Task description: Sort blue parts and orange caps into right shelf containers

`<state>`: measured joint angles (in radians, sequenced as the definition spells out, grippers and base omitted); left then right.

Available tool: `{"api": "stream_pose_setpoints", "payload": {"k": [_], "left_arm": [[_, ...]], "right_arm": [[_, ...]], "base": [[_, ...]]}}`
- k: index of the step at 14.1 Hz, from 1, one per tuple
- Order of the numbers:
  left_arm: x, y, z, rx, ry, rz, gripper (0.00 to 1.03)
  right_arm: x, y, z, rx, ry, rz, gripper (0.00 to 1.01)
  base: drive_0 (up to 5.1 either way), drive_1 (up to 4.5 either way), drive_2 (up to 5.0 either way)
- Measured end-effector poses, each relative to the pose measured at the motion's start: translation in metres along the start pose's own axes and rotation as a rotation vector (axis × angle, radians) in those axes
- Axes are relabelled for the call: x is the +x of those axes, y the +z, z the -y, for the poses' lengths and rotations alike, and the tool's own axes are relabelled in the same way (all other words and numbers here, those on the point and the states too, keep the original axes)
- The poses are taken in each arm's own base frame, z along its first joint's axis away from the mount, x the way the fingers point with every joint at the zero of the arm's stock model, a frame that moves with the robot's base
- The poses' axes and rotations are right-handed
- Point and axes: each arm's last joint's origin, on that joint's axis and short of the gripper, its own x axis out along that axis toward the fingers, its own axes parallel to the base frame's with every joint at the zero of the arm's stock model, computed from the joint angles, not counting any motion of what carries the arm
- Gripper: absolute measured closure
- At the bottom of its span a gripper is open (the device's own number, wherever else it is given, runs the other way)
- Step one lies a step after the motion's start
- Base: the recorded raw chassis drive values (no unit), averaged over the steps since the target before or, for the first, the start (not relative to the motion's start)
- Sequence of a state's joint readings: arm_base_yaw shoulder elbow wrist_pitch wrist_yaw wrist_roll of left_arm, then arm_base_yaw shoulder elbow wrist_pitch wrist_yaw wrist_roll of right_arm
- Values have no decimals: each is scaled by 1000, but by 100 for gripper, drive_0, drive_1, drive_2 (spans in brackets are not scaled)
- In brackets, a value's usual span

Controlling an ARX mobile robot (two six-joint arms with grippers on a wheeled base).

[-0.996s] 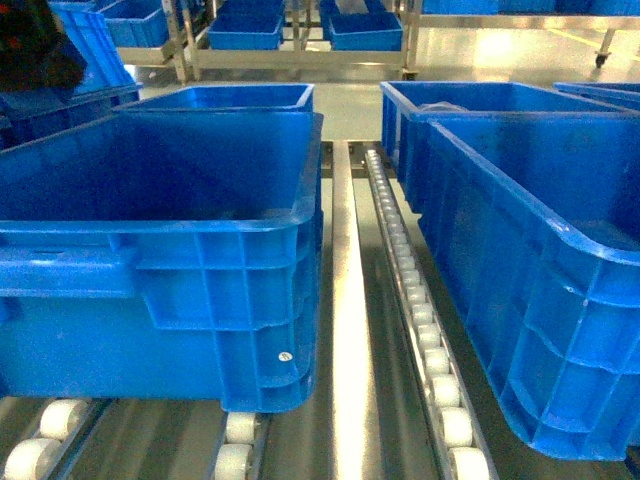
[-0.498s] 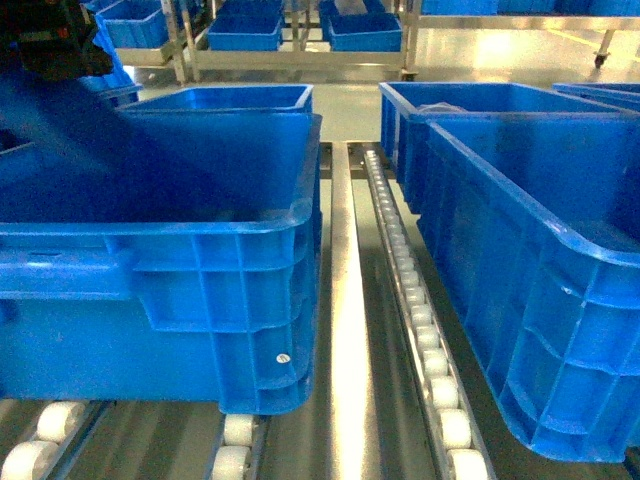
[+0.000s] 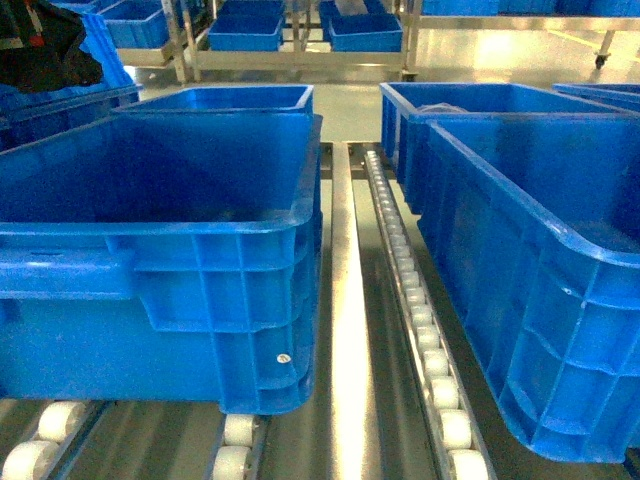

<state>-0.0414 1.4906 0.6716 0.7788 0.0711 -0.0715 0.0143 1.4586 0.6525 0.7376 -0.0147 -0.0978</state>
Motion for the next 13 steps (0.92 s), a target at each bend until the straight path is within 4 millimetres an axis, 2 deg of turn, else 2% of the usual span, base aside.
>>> {"api": "stream_pose_setpoints", "payload": {"k": [1,3,4,6,13], "left_arm": [[-52,-24,-10,54,110,43,56],[-85,-39,-8,54,112,32,94],[-96,-43,-7,54,112,34,101],[-115,-49,-5,54,112,34,101],[-128,-53,-4,54,112,33,101]], "right_arm": [[-53,-27,1,80,-33,63,61],[-82,-40,-2,83,-33,59,98],[-94,-45,-2,84,-33,60,100],[-111,-52,-4,85,-33,56,100],[-123,-56,-4,86,-32,54,100]], "base": [[0,0,0],[0,0,0],[0,0,0],[0,0,0],[0,0,0]]}}
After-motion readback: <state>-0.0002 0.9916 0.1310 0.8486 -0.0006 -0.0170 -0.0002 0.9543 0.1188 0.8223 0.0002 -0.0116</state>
